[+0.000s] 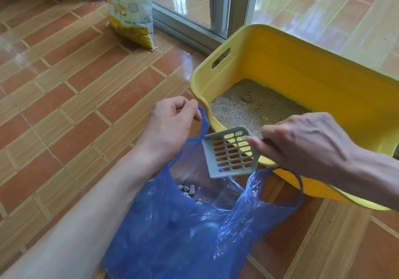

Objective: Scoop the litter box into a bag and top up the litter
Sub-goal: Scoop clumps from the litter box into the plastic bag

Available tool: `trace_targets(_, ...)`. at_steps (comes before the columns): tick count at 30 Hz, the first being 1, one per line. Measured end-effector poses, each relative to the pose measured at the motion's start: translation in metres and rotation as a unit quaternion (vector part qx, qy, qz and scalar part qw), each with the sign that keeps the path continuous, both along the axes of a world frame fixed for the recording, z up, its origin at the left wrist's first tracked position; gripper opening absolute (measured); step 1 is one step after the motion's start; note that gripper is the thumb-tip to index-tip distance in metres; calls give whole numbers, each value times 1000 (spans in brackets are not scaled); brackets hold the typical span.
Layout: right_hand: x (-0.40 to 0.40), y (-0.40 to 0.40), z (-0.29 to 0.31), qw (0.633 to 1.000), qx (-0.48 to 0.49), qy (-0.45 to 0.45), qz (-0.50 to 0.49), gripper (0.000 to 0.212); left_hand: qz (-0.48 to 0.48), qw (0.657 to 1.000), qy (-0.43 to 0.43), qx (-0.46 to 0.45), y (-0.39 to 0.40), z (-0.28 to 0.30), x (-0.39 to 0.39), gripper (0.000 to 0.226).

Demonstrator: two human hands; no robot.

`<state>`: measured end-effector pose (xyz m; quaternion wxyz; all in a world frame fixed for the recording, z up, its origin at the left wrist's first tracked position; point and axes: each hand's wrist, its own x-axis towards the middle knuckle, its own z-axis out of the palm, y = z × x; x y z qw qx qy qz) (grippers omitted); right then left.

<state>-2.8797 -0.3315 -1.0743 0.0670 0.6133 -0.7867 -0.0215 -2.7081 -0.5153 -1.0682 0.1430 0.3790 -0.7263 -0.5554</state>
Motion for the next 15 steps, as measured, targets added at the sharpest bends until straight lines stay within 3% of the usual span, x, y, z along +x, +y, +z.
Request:
trace_targets(4, -43, 11, 18, 996, -36, -25, -72, 59, 8, 1000, 1, 2, 0, -3, -1, 38)
trace_targets(9, -113, 7, 0, 986, 62, 22, -153, 61, 7, 1000, -3, 5, -1, -9, 1, 38)
trace_targets(15, -153, -35, -26, 980, 100, 94, -144, 51, 15, 1000, -13, 4, -5, -15, 6, 38)
